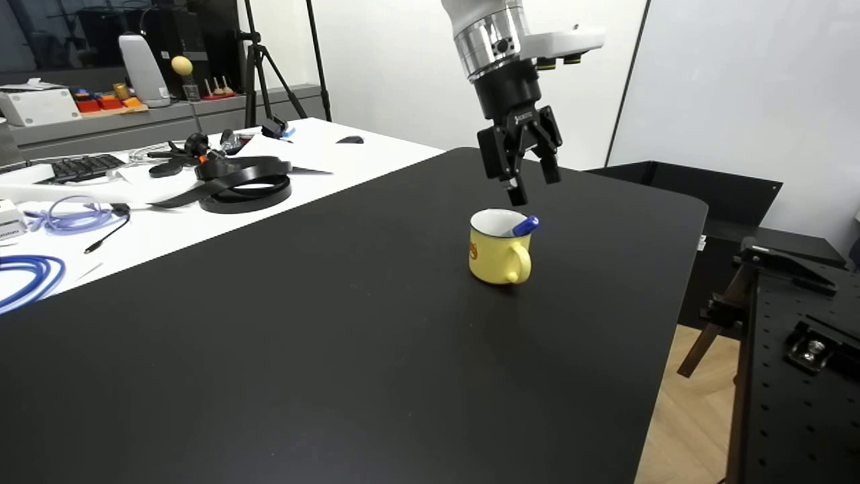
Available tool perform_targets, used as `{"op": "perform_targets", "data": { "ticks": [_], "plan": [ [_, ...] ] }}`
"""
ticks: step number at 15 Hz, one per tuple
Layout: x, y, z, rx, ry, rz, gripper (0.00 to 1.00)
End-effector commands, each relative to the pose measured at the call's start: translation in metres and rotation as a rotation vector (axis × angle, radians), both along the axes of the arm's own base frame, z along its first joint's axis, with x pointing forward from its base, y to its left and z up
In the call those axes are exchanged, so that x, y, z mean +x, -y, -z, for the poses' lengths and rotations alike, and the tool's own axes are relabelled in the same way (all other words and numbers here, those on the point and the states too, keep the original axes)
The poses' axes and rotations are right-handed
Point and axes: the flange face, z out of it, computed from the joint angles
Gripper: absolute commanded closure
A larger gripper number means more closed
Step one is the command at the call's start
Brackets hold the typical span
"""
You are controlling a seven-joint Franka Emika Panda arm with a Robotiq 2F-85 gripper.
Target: Remove the marker from the mug cup and place it on the table
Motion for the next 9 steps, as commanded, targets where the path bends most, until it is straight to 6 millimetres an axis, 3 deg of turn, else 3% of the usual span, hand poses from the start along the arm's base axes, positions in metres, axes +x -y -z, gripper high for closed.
{"op": "perform_targets", "data": {
  "ticks": [1,8,9],
  "plan": [
    [0.007,-0.009,0.011,-0.021,-0.009,0.062,0.00],
    [0.008,-0.012,0.028,-0.007,-0.036,0.096,0.00],
    [0.008,-0.012,0.029,-0.007,-0.039,0.099,0.07]
  ]
}}
